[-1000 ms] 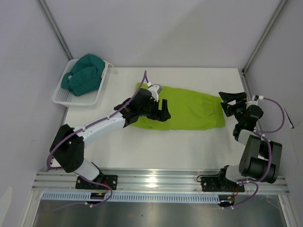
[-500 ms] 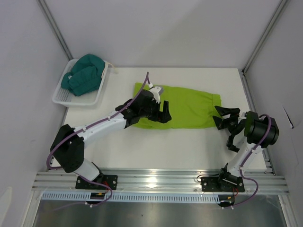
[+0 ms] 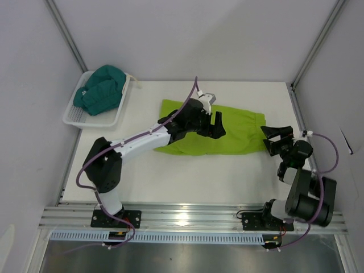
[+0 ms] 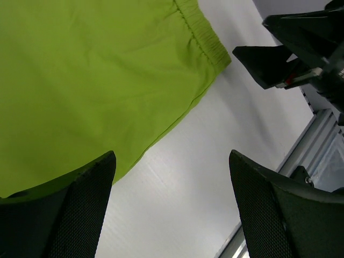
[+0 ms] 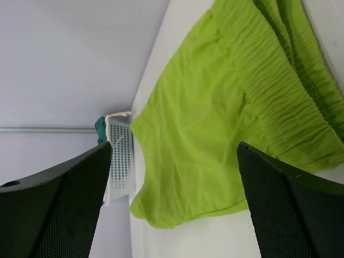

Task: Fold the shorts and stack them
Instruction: Fold the shorts

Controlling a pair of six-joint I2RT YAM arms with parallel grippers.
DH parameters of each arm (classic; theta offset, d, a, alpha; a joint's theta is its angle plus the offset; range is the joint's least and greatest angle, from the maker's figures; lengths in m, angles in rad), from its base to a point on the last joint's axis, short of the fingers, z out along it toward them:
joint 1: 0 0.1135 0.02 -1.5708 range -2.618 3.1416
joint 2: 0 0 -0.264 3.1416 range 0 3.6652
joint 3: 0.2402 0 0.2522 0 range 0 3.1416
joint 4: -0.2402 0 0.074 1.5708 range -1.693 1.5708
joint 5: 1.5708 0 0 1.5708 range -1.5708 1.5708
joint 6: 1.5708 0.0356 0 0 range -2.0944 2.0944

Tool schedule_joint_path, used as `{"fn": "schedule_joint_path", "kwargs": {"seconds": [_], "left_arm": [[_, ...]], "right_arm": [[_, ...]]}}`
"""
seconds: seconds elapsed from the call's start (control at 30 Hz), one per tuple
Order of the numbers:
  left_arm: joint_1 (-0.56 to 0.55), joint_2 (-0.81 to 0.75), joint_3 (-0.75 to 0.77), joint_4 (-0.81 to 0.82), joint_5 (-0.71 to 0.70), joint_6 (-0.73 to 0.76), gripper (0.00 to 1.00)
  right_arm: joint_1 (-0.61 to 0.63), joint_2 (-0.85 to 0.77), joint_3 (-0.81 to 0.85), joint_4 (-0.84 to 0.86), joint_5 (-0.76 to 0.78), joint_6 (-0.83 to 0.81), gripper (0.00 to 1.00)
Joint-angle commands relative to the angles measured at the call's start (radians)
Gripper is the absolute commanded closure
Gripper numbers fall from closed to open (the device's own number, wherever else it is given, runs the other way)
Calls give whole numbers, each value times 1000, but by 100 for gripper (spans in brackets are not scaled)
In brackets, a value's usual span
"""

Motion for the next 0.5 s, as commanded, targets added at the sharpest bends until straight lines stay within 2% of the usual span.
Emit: {"fn": "schedule_joint_path", "kwargs": {"seconds": [0.0, 0.03, 0.13, 0.27, 0.47], "left_arm": [[-19, 102, 49, 151, 56, -82, 12], [-22, 125, 55, 170, 68, -97, 12], [-30, 208, 59, 306, 91, -177, 12], [-51, 306, 66, 454, 131, -307, 14], [-94, 383, 129, 451, 95, -326, 14]], "right_arm": [[-12, -202, 2, -340, 76, -155, 1], [-18, -244, 2, -439, 83, -179, 1], [-62, -341, 4, -575, 87, -203, 0], [-128, -327, 4, -607, -24, -229, 1], [-177, -191, -10, -528, -121, -226, 0]]}}
